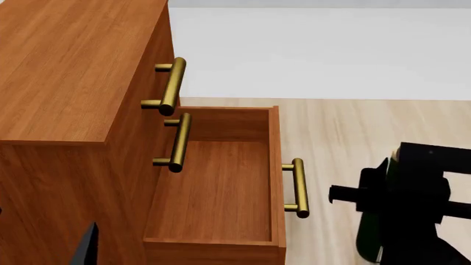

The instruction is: Put the wine bottle in the bottom drawer of the cabinet.

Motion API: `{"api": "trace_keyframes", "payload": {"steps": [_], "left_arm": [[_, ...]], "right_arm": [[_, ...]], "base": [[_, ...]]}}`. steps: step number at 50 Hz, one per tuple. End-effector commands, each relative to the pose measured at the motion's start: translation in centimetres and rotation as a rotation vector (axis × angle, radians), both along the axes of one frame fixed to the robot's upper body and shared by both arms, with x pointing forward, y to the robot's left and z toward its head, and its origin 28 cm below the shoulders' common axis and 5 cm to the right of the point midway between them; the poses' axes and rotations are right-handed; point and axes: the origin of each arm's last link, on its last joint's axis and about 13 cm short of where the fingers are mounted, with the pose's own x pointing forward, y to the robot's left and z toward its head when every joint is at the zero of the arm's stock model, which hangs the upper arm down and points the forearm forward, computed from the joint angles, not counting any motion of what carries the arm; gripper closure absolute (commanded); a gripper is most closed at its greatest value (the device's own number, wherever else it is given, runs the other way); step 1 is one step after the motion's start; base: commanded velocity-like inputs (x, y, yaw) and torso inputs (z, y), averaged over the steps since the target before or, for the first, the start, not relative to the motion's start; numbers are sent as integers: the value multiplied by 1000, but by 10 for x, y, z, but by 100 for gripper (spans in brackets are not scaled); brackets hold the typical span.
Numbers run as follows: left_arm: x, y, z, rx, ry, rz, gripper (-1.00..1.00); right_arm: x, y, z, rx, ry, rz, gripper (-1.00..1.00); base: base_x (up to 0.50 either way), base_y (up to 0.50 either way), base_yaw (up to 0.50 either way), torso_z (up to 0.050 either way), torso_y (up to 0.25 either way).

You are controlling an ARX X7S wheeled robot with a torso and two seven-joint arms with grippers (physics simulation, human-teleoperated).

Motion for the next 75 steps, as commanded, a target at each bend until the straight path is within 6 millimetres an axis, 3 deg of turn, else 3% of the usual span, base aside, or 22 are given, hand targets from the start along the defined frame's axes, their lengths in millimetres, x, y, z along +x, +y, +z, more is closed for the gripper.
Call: {"api": "trace_keyframes", "payload": {"steps": [1,24,57,75], "left_arm": [[0,0,0,-1,1,0,-100],[-1,0,-2,6,5,1,-100],[-3,2,-3,-8,13,4,-100],[-4,3,-6,-15,15,4,-100]], "right_arm": [[1,2,27,-38,-70,19,100],[-6,11,98,-78,-183,56,100],[-9,45,210,-151,-273,209,100],[5,73,225,-114,-195,264,100]], "base": [[0,0,0,0,0],[0,0,0,0,1],[0,0,0,0,1],[0,0,0,0,1]]}}
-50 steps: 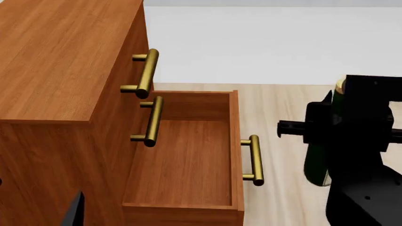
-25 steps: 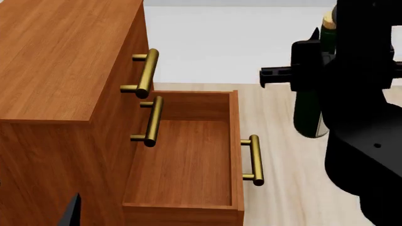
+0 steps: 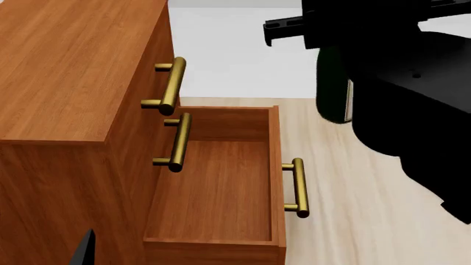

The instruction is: Put the wine bottle in the bottom drawer of the cabinet.

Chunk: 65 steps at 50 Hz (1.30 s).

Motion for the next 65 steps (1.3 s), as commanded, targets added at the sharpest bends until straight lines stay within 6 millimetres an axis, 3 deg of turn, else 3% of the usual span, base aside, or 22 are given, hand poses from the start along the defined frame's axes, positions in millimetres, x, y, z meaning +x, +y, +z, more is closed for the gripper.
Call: {"api": "trace_keyframes", "payload": {"steps": [1,24,51,52,65], "left_arm": [[-1,1,-2,-7,2,0,-100],[-4,3,-4,-15,9,6,-100],[-6,8,-4,-27,1,7,-100],[-6,8,-4,-28,1,8,-100],[-8,8,-6,-41,11,22,-100]], "right_arm": [[5,16,15,-5,10,27,100],[21,38,27,23,120,32,100],[23,58,33,39,218,142,100],[22,59,34,94,238,188,100],[26,66,25,62,269,184,100]], "base": [[0,0,0,0,0],[0,0,0,0,1],[0,0,0,1,1],[0,0,0,0,0],[0,0,0,0,1]]}}
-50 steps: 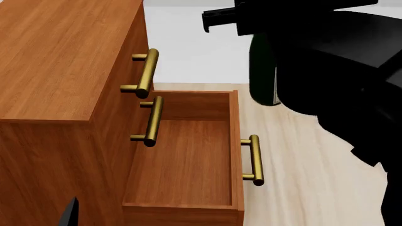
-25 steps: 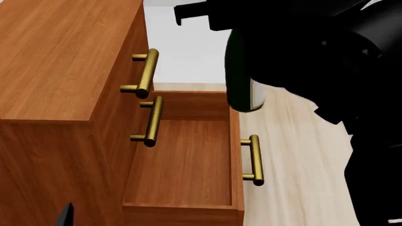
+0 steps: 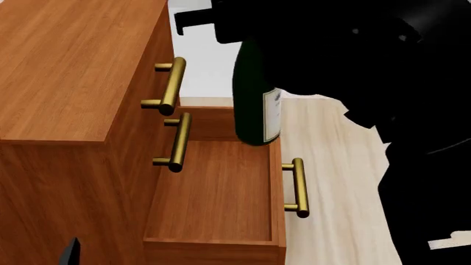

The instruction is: Put the wine bottle in the bottom drawer of the cabinet.

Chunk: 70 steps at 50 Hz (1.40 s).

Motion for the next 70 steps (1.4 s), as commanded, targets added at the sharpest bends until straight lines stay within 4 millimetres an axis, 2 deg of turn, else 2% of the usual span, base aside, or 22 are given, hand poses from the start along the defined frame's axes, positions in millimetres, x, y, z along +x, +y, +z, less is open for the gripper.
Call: {"api": "trace_keyframes", "payload": {"steps": [1,4,8,24,42,56,70], "left_arm": [[-1,1,-1,-9,3,12,-100],[-1,1,-1,-13,5,14,-100],[-1,1,-1,-8,2,13,-100],[-3,1,-3,-12,4,7,-100],[-2,1,-3,-12,6,7,-100],[-3,1,-3,-14,8,5,-100],[-3,1,-3,-12,4,8,-100]], "right_arm": [[2,5,-1,14,28,32,100],[3,8,-5,13,40,37,100],[4,13,-6,101,83,92,100],[7,16,-13,37,122,96,100],[18,8,-10,95,191,122,100],[34,2,-27,149,272,93,100],[42,6,-23,142,321,128,100]], "base": [[0,0,0,0,0],[0,0,0,0,0],[0,0,0,0,0],[0,0,0,1,1],[0,0,0,0,1],[0,0,0,0,1],[0,0,0,1,1]]}}
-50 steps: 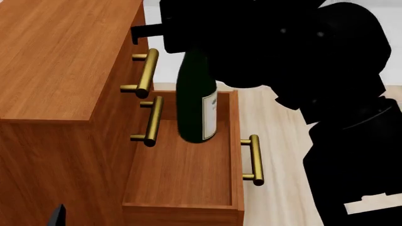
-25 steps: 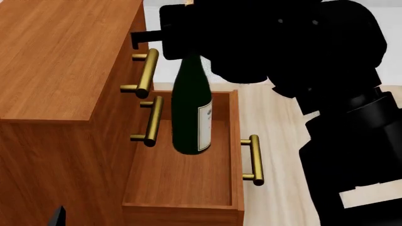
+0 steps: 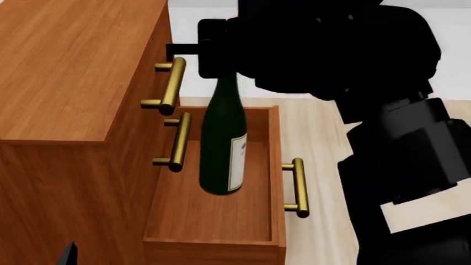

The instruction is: Put the wine bottle in the bottom drawer of the cabinet.

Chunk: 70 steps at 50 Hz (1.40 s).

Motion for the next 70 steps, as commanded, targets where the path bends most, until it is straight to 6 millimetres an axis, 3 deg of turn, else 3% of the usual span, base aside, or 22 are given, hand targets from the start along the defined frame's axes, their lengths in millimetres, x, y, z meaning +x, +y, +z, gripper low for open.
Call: {"api": "trace_keyframes", "payload": {"steps": [1,31,70], "left_arm": [[0,0,0,1,-2,2,-100],[1,0,0,20,-13,-5,-100],[0,0,-2,21,-4,-5,-100]], "right_arm": [[6,0,6,14,22,23,100],[1,-5,12,-70,77,78,100],[4,-5,9,-47,115,108,100]], "base": [[0,0,0,0,0],[0,0,0,0,1],[0,0,0,0,-155]]}}
